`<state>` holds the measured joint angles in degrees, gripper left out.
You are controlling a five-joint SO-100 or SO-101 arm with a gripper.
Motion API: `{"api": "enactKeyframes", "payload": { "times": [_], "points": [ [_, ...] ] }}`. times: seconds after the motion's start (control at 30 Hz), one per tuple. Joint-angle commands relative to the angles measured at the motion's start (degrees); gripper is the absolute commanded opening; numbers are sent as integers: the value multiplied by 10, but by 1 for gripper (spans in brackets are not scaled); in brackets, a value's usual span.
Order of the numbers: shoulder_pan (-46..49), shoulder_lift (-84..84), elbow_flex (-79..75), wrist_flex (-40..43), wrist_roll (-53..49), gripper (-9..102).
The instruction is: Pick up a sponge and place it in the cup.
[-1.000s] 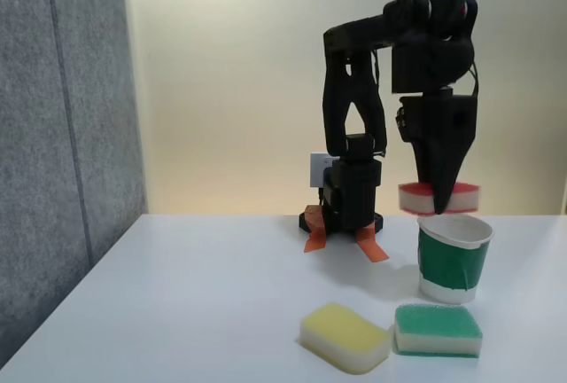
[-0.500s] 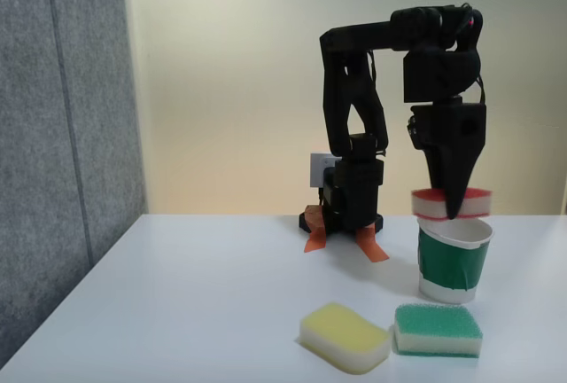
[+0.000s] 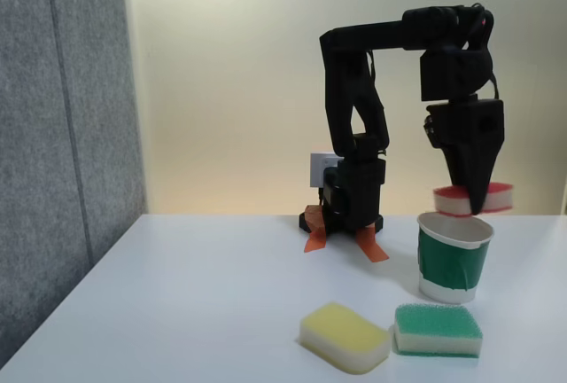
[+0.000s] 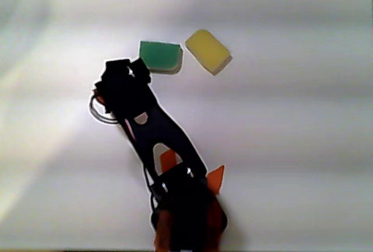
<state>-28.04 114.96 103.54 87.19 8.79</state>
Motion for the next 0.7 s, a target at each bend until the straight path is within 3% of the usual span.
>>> {"api": "enactKeyframes", "payload": {
  "times": [0.0, 0.27, 0.67],
  "points": [
    [-8, 11, -2, 4, 6, 6],
    [-6, 18, 19, -30, -4, 17],
    [4, 18, 18, -43, -31, 24]
  ]
}}
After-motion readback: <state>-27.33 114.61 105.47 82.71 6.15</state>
